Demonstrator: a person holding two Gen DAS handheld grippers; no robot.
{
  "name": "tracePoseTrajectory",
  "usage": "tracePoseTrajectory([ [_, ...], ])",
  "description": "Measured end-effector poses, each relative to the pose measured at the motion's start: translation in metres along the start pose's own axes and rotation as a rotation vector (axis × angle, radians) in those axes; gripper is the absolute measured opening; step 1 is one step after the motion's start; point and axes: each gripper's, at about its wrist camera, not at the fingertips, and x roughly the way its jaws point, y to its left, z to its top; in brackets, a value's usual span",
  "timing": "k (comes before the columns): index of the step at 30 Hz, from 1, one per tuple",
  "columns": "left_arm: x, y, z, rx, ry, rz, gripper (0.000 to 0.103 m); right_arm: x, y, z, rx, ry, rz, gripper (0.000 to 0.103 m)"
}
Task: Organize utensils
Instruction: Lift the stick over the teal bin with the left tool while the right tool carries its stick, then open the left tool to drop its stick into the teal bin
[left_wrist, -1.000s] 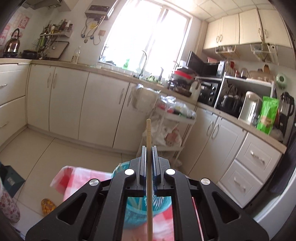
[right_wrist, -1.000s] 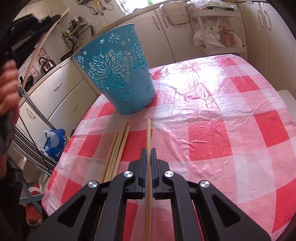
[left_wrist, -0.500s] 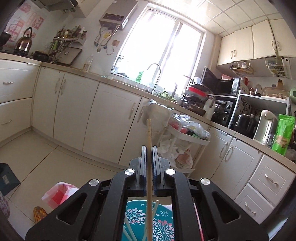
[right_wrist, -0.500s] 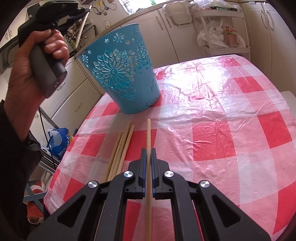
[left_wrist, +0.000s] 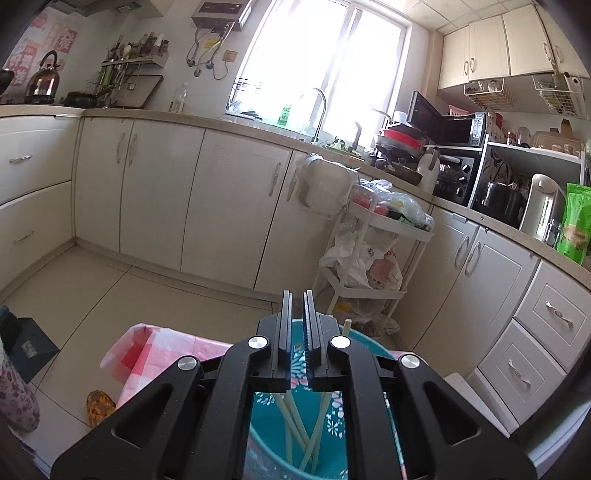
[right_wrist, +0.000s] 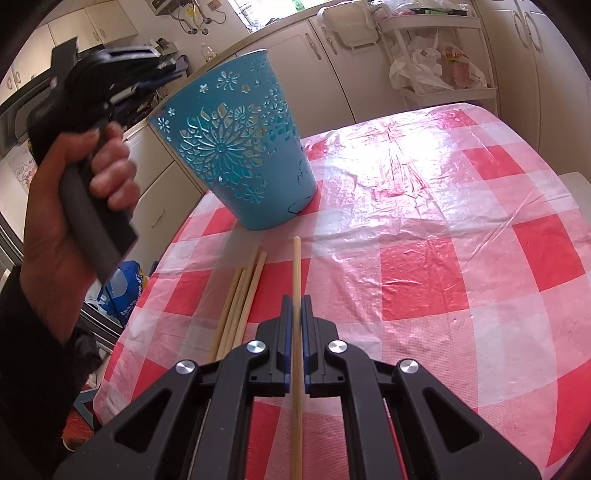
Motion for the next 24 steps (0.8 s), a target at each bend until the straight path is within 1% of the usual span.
tracePoseTrajectory([
  [4,-0.026,0.008,-0.018,0.013,0.030,0.003,0.006,-0.005,-0.001,0.000,0.004,-0.022,0.015,0.006],
  [6,-0.043,0.017,-0.029,0.007,0.042,0.009,0.010,-0.010,-0.004,0.002,0.017,-0.039,0.026,0.006],
  [8,-0.058,0.024,-0.043,0.015,0.053,0.025,0.018,-0.016,-0.008,0.004,0.057,-0.056,0.047,0.006],
  [10,-0.068,0.031,-0.059,0.018,0.077,0.039,0.024,-0.028,-0.005,0.012,0.072,-0.095,0.067,0.006],
  [13,-0.074,0.044,-0.088,0.012,0.138,0.053,0.028,-0.055,0.014,0.042,0.049,-0.191,0.112,0.006],
  [15,-0.076,0.053,-0.105,-0.024,0.165,0.061,0.028,-0.069,0.029,0.069,0.030,-0.256,0.142,0.006],
  [17,-0.080,0.063,-0.116,-0.080,0.163,0.056,0.029,-0.079,0.046,0.099,0.004,-0.316,0.171,0.006],
  [19,-0.082,0.069,-0.124,-0.115,0.159,0.055,0.029,-0.083,0.064,0.130,-0.027,-0.367,0.193,0.006],
  [22,-0.083,0.077,-0.126,-0.157,0.148,0.050,0.033,-0.086,0.082,0.164,-0.049,-0.417,0.218,0.006],
  [24,-0.081,0.084,-0.128,-0.190,0.157,0.038,0.034,-0.085,0.090,0.182,-0.062,-0.435,0.223,0.006],
])
